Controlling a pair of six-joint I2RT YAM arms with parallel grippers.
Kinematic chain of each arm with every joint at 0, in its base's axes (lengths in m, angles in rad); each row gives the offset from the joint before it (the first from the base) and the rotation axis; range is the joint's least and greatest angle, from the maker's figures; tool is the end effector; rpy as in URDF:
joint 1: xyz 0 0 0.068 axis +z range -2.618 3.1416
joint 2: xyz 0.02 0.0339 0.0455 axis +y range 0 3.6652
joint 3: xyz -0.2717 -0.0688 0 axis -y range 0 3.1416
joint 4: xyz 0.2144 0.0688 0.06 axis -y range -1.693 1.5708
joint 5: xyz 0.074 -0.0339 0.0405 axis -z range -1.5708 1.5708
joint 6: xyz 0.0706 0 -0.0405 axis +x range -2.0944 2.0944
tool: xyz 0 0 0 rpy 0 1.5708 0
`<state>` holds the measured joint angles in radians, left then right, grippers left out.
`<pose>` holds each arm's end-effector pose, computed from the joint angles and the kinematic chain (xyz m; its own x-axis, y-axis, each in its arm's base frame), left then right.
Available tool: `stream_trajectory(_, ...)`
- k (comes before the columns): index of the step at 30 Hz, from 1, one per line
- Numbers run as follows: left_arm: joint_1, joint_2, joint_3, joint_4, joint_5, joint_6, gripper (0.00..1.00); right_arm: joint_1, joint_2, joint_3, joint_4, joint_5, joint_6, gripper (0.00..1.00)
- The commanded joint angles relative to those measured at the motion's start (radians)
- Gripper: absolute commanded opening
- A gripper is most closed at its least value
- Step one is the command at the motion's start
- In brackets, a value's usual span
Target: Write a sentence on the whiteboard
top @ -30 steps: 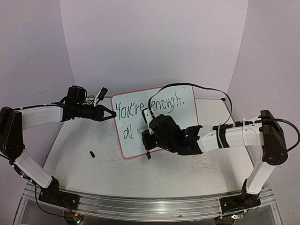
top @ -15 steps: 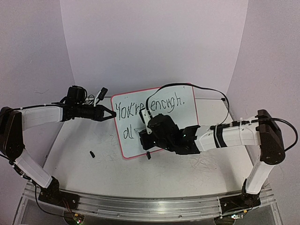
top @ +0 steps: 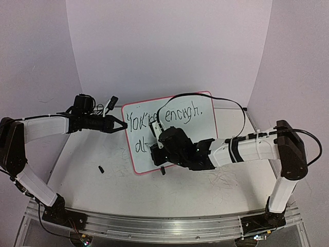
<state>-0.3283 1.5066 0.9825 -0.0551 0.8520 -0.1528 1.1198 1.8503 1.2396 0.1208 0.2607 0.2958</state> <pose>0.2849 -0.1532 0.2633 -0.6351 0.1105 -0.7644 0.7202 0.4422 -0.5345 0.2040 0.3795 0.2339 -0.4208 -0.2227 -0.8794 -0.6772 0.7221 0.1412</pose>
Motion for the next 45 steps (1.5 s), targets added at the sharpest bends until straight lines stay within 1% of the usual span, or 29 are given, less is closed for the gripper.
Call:
stream_trajectory(1,-0.019,-0.002,0.031,-0.004,0.008,0.045,0.0,-0.005,0.013,0.039,0.024,0.05,0.002,0.0)
stream_trajectory(5,-0.019,-0.003,0.031,-0.006,0.007,0.045,0.0,-0.006,0.005,0.037,0.0,0.071,0.012,0.0)
stream_trajectory(13,-0.019,-0.003,0.031,-0.006,0.006,0.047,0.0,-0.002,-0.014,-0.019,-0.03,0.036,0.049,0.0)
stream_trajectory(23,-0.018,0.0,0.031,-0.008,0.009,0.045,0.0,0.012,-0.042,-0.073,-0.04,0.041,0.081,0.0)
stream_trajectory(32,-0.019,-0.002,0.03,-0.008,0.009,0.045,0.0,-0.005,-0.034,-0.018,-0.026,0.121,0.068,0.0)
stream_trajectory(39,-0.018,0.0,0.031,-0.008,0.012,0.046,0.0,-0.026,-0.024,0.02,-0.012,0.121,0.036,0.0)
stream_trajectory(45,-0.019,0.0,0.031,-0.008,0.01,0.048,0.0,-0.028,-0.021,0.022,-0.01,0.122,0.036,0.0)
